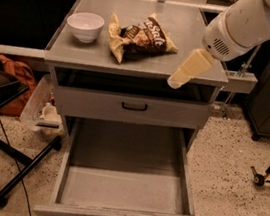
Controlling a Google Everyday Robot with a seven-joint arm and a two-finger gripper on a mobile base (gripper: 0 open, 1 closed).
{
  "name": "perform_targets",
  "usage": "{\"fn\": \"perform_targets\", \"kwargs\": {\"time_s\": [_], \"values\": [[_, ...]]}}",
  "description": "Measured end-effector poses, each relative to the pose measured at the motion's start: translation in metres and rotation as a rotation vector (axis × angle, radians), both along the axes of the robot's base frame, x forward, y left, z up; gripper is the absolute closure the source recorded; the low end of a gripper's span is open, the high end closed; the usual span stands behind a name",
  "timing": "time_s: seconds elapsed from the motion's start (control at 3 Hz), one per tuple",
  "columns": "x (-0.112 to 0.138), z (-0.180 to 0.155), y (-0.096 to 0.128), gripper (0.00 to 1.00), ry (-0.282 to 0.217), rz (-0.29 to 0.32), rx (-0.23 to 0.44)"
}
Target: Place brown chip bag into middle drawer
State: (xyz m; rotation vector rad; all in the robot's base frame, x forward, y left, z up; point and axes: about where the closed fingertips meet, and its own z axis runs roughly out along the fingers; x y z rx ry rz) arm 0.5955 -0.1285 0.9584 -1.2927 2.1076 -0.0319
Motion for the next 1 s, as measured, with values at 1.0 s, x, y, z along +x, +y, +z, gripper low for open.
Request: {"fn": "perform_targets", "kwargs": {"time_s": [1.0], "values": [[0.061, -0.010, 0.045, 0.00, 0.012, -0.143, 0.148]]}}
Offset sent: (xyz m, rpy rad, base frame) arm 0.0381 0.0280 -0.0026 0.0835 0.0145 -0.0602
